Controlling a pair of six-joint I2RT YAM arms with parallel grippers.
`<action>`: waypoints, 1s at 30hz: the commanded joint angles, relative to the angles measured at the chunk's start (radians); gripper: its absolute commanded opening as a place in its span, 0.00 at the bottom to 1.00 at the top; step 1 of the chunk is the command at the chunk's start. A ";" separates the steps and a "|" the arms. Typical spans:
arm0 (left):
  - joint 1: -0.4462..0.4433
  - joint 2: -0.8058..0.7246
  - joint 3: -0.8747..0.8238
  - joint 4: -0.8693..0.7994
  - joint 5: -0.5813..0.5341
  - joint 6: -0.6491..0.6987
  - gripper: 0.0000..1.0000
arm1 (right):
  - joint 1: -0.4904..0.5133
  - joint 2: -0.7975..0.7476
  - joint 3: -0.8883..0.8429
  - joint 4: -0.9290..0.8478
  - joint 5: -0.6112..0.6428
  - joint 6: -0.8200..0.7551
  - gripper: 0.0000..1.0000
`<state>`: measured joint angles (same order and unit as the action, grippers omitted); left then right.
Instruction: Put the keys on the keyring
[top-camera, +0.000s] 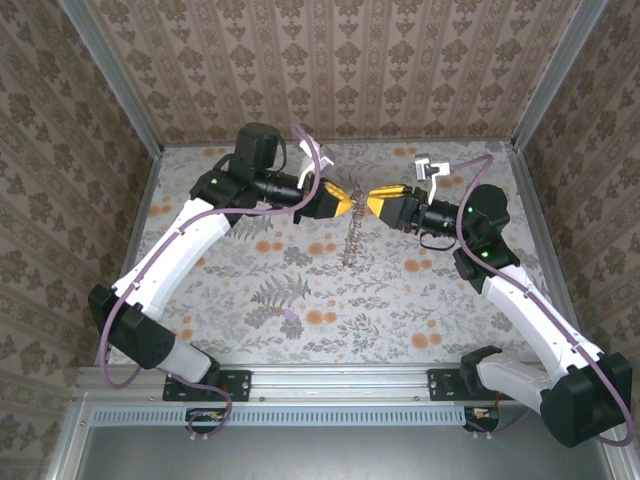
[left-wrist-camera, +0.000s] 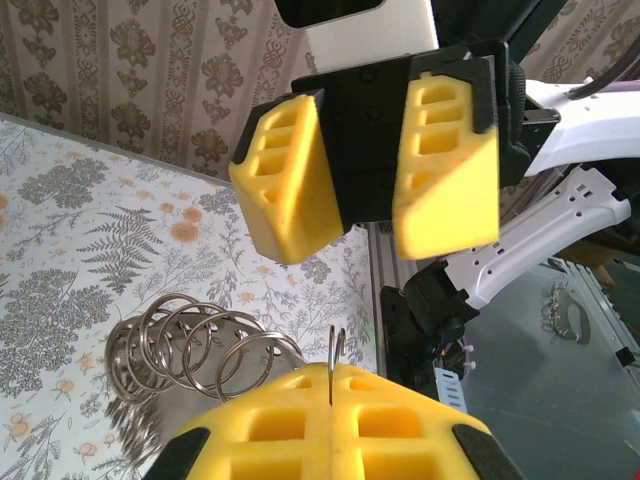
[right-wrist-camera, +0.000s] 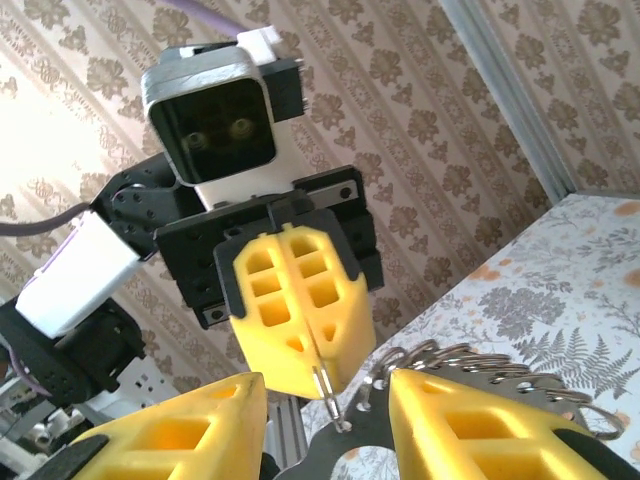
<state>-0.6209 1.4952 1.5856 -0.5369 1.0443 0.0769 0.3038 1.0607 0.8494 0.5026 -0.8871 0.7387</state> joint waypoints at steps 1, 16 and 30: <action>0.006 -0.010 0.038 -0.005 0.037 0.037 0.00 | 0.015 0.008 0.035 -0.024 -0.036 -0.039 0.39; 0.004 -0.015 0.034 0.006 0.043 0.032 0.00 | 0.062 0.048 0.063 -0.050 -0.026 -0.070 0.32; 0.003 -0.014 0.031 0.015 0.054 0.028 0.00 | 0.069 0.068 0.079 -0.072 -0.018 -0.095 0.00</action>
<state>-0.6178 1.4952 1.5917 -0.5457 1.0512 0.0834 0.3676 1.1213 0.8928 0.4404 -0.9028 0.6575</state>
